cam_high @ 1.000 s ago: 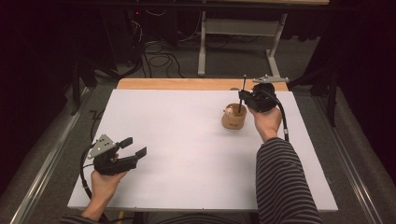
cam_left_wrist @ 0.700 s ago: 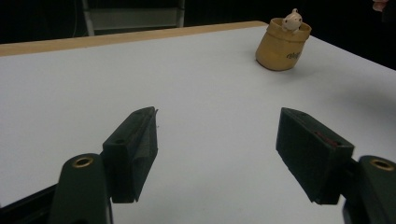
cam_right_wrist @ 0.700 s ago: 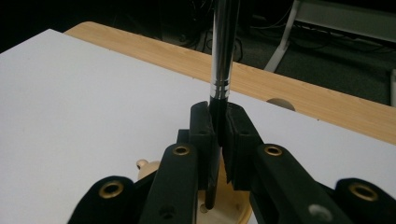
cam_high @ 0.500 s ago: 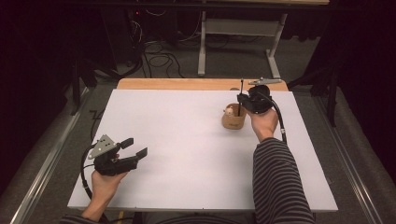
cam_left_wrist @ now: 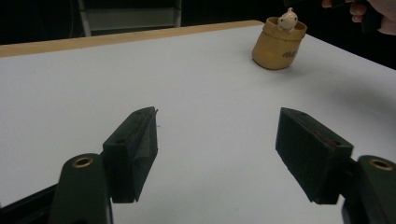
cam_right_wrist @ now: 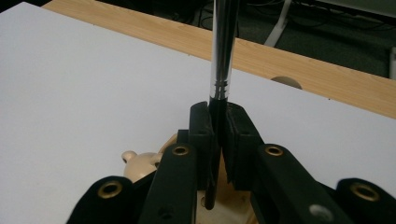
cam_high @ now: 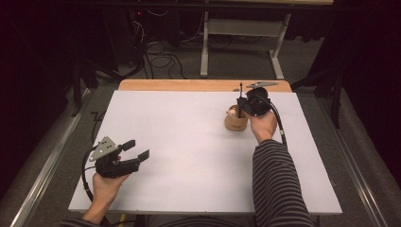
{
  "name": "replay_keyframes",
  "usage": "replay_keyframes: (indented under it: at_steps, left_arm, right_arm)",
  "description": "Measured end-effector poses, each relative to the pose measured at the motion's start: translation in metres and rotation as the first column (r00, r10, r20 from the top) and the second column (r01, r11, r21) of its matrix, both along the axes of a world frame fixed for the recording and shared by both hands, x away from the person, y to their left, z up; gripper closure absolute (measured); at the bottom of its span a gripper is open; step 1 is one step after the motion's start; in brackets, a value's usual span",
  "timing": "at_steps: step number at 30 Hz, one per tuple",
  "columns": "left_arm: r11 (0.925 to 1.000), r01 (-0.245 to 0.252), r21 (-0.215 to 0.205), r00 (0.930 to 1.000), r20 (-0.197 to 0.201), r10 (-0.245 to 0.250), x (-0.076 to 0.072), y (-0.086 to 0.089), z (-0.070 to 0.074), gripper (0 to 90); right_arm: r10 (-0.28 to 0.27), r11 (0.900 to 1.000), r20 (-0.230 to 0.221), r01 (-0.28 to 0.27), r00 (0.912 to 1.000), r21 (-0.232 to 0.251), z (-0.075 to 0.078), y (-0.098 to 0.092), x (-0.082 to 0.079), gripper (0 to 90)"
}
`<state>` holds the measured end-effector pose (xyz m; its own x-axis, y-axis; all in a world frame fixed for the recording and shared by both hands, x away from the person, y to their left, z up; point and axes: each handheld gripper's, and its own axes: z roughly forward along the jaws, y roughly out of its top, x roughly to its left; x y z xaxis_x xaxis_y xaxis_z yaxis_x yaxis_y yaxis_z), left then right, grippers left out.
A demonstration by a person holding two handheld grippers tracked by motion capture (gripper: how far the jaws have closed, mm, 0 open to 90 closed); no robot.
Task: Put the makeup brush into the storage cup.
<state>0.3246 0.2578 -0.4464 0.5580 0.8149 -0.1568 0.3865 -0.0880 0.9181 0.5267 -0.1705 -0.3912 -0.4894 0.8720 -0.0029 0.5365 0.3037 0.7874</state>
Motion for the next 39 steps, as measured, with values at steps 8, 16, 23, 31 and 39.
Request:
replay_keyframes:
  at_steps: [8, 16, 23, 31, 39]
  left_arm:
    - [0.9999, 0.012, 0.0, 0.9999, 0.003, -0.012, 0.0, -0.001, 0.0, 29.8]
    - [0.9999, 0.01, -0.001, 0.9999, 0.006, -0.01, -0.001, -0.001, 0.0, 29.7]
    - [1.0, 0.005, 0.001, 1.0, 0.008, -0.005, -0.001, 0.0, 0.001, 29.3]
    - [1.0, -0.001, 0.0, 0.9999, 0.011, 0.001, -0.001, 0.0, 0.001, 28.3]
    - [1.0, -0.004, -0.001, 0.9999, 0.012, 0.004, -0.001, 0.0, 0.001, 27.6]
  right_arm:
    - [-0.005, 1.0, -0.017, 0.005, 0.9998, -0.014, -0.004, 0.001, 0.002, 83.7]
    - [-0.026, 1.0, -0.05, 0.026, 0.9984, -0.007, -0.007, -0.002, 0.003, 59.6]
    - [-0.028, 0.999, -0.025, 0.028, 0.9993, 0.031, -0.001, -0.01, -0.004, 52.1]
    - [-0.001, 0.998, 0.0, 0.001, 1.0, 0.06, 0.009, -0.018, -0.017, 48.8]
    - [0.014, 0.997, 0.015, -0.015, 0.9998, 0.078, 0.012, -0.024, -0.029, 43.7]
